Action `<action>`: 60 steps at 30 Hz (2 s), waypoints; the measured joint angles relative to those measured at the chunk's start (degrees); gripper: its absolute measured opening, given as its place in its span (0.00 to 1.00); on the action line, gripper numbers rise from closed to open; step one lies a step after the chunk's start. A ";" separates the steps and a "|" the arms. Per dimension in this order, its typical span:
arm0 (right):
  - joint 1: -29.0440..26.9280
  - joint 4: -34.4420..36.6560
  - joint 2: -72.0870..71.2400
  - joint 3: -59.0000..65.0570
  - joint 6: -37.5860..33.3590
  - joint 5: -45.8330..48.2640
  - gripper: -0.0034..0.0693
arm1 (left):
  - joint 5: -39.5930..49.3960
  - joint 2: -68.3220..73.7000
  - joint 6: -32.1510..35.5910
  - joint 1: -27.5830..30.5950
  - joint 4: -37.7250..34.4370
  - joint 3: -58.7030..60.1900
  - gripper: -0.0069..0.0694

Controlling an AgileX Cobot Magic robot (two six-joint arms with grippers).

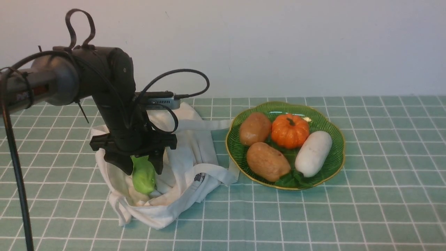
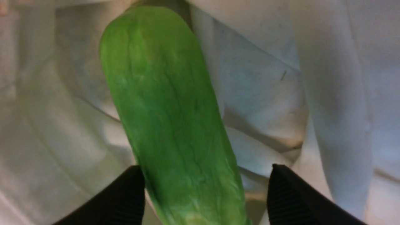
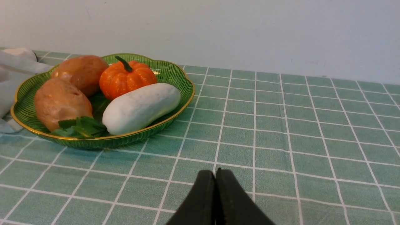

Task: Take vegetables from cloth bag on blue coffee tablecloth place on plate.
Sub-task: 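Reach into the cloth bag and grasp the green cucumber with the left gripper, then place the green vegetable from the bag onto the plate with the left gripper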

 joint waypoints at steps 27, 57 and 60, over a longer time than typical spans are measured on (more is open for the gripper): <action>0.00 0.00 0.00 0.00 0.00 0.00 0.03 | 9.29 -6.80 11.91 -0.11 5.57 -3.40 0.60; 0.00 0.00 0.00 0.00 0.00 0.00 0.03 | 10.63 21.27 -2.15 -21.60 -8.47 -47.66 0.60; 0.00 0.00 0.00 0.00 0.00 0.00 0.03 | 9.90 23.29 -6.36 -21.60 -6.49 -48.74 0.60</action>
